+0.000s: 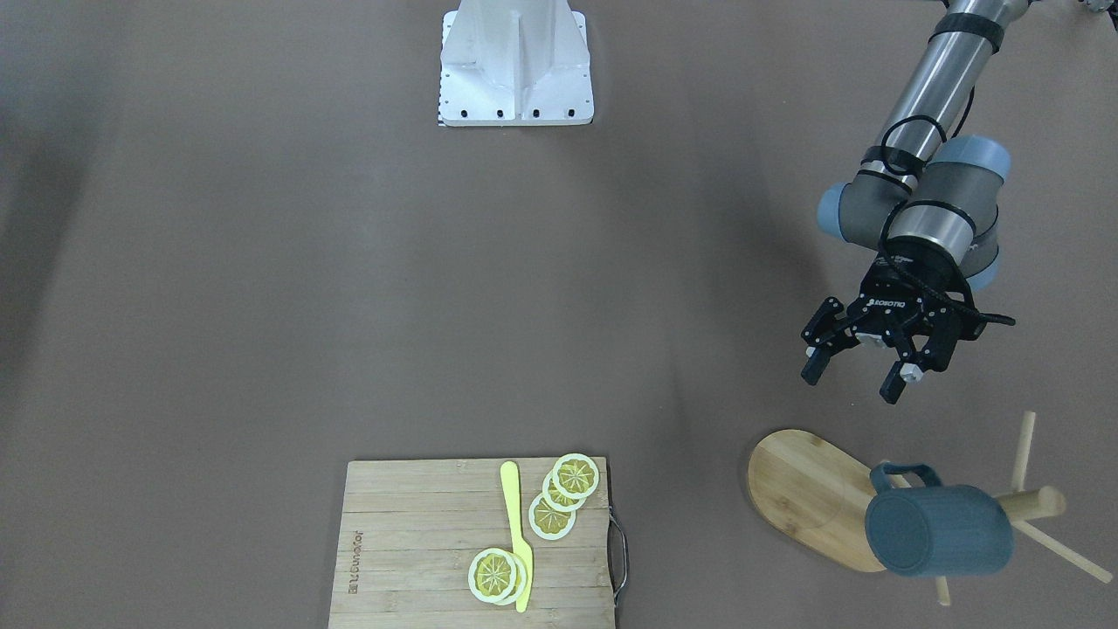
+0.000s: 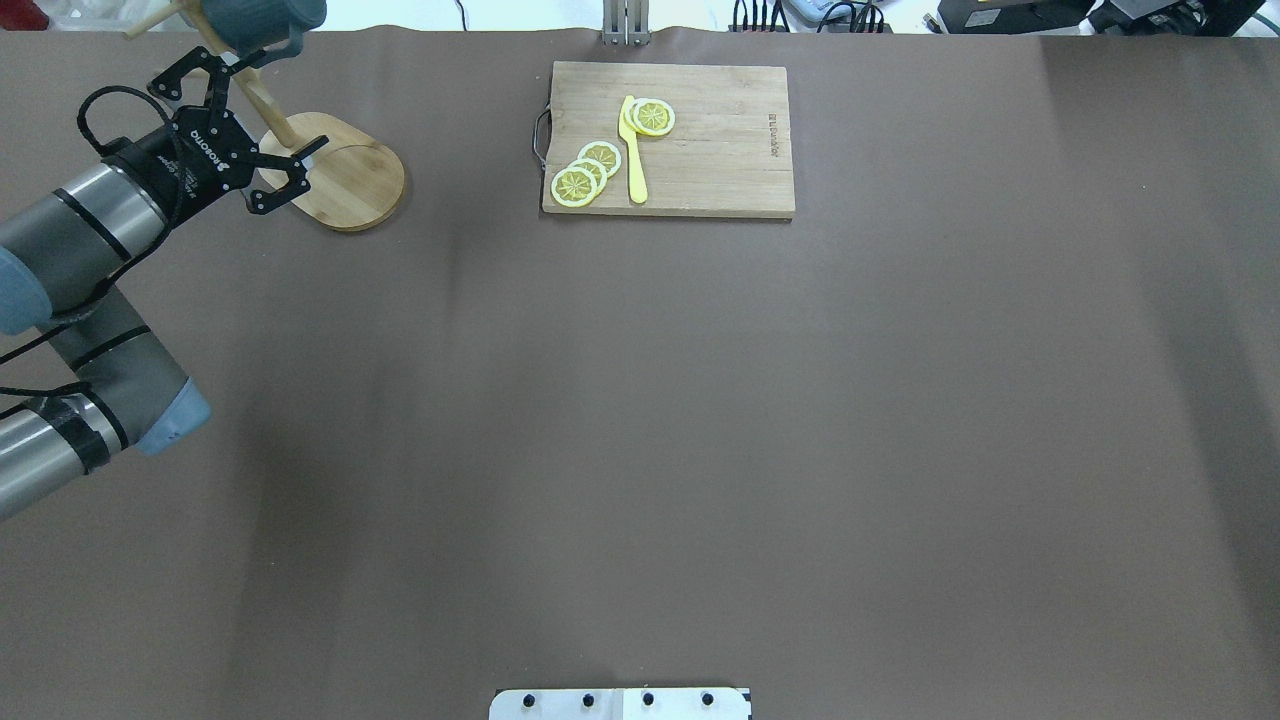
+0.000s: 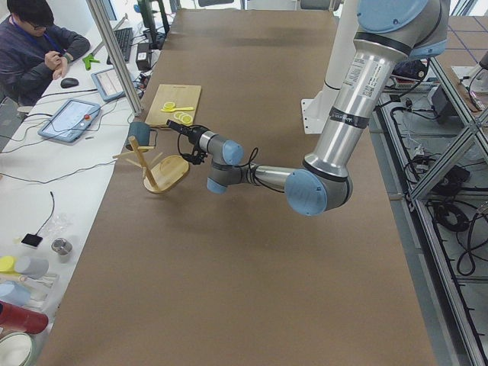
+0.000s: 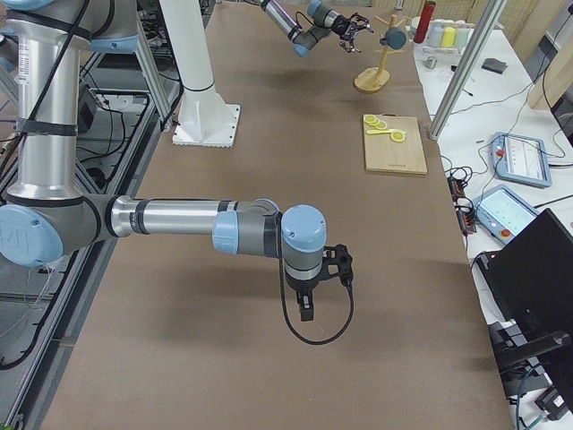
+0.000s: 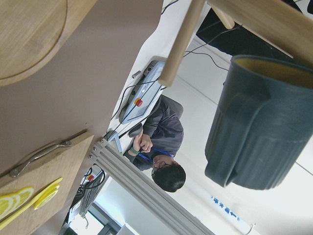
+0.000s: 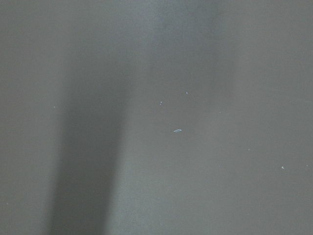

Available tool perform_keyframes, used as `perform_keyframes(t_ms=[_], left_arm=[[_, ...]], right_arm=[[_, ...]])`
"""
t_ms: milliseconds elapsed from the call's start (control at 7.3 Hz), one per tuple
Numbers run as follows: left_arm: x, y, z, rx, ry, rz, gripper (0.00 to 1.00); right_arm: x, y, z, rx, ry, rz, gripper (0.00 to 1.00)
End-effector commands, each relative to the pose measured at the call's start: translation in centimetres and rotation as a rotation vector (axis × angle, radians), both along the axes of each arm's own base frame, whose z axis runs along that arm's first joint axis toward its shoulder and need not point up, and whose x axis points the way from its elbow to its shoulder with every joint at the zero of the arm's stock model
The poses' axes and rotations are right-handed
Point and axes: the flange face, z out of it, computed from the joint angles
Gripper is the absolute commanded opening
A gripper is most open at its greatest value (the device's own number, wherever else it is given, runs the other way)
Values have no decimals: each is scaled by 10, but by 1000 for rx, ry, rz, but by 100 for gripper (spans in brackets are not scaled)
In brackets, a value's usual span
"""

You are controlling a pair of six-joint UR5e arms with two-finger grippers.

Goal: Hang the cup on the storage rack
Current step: 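Open the left gripper and pull it back away from the rack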

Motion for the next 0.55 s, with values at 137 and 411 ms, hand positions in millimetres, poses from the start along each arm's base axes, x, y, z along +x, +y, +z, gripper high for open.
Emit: perform_keyframes(t_ms=[137,411], left_arm=[[-26,55,-13,253,-184,86,99],[-81,53,-21,376,-346,124,99]], right_arm=[[0,-1,0,-1,0,3,100],[0,-1,0,-1,0,1,100]])
